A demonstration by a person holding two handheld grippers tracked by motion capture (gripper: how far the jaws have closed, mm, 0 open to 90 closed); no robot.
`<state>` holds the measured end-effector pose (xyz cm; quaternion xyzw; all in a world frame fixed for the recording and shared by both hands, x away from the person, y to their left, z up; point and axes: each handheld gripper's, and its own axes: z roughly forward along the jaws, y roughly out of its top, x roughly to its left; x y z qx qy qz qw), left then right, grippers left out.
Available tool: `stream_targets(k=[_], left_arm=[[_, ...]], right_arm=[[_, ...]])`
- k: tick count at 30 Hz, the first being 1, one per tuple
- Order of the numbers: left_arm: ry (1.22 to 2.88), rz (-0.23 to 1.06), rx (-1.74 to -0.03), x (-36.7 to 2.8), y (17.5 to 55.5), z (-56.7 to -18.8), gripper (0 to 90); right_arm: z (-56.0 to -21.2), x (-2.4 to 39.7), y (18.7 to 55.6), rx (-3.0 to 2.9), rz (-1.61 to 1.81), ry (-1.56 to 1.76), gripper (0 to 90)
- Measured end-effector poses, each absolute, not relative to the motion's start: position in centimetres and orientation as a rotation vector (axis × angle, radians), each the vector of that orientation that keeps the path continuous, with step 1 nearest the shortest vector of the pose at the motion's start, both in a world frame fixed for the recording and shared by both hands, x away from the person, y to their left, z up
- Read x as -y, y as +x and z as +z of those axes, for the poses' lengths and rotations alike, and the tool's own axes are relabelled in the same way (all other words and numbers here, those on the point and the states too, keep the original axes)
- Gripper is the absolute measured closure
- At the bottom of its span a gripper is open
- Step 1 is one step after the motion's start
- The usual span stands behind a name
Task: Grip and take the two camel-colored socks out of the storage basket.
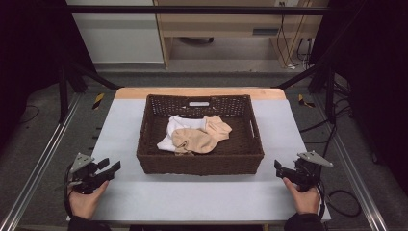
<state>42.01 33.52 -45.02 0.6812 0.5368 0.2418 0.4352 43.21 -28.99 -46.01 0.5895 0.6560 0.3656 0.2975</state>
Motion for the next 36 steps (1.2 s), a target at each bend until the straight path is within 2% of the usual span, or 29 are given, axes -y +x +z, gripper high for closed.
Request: stream_targets(k=[4,10,24,36], left_arm=[[1.687,0.613,-1.325,-33.2,41.7,-44.4,53.4],[1.674,0.633,-1.307,-32.7,41.3,-43.4,53.3],[1.598,0.675,-1.212,-31.7,40.4,-39.7,46.6],[1.564,0.698,-1.174,-30.3,42.2,-36.4,42.7]], right_arm=[[-46.0,28.7,43.2,-1.77,0.943,1.548,4.9],[-45.9,28.4,43.1,-1.758,0.964,1.524,3.6],[-45.5,28.1,42.8,-1.751,0.965,1.489,4.2],[-45.3,27.6,42.7,-1.758,0.954,1.447,4.0]])
